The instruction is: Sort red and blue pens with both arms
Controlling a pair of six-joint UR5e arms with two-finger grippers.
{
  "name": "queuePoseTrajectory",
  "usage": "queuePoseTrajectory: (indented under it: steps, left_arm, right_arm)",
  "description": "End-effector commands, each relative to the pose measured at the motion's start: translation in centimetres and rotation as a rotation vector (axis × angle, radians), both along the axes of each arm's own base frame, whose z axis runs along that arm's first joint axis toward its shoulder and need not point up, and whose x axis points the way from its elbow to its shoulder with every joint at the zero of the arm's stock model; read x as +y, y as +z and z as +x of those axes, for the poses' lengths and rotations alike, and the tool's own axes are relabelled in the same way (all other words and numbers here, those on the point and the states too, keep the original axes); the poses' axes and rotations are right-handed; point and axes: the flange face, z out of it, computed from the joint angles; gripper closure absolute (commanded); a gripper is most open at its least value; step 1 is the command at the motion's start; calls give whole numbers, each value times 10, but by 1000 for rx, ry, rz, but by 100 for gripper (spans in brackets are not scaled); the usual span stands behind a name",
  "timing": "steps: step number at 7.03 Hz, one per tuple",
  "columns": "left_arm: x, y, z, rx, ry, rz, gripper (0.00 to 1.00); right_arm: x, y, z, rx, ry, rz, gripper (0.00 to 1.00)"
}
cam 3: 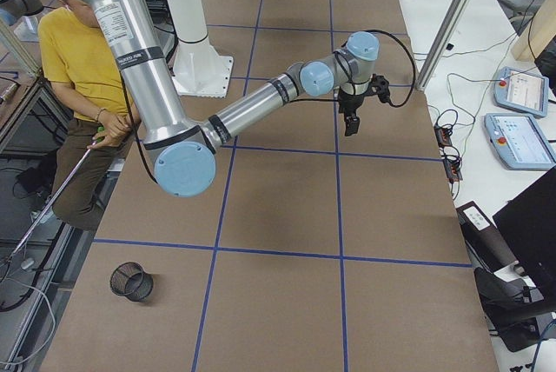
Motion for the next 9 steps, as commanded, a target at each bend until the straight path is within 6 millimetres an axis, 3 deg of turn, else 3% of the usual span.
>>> queuePoseTrajectory:
  steps: [1, 2, 4, 5, 6, 8, 9]
  left_arm:
    - [-14, -38, 87, -50, -14, -63, 0]
    - [-16, -53, 115, -73, -9, -102, 0]
    - [-12, -65, 188, -133, -14, -142, 1]
    - [-16, -71, 208, -147, -4, -146, 1]
    - [-18, -79, 233, -166, 1, -138, 2]
    - [-28, -88, 252, -181, 45, -105, 33]
    - [-34, -83, 257, -195, 88, -72, 41]
  right_arm:
    - [8, -11, -42, 19, 19, -48, 0]
    - [12, -19, -59, 24, 32, -59, 0]
    - [20, -25, -93, 41, 50, -102, 0]
    - [19, -31, -106, 46, 55, -110, 0]
    - [19, -33, -107, 45, 58, -110, 0]
    - [20, -33, -108, 46, 57, -109, 0]
    - [19, -33, -108, 46, 57, -109, 0]
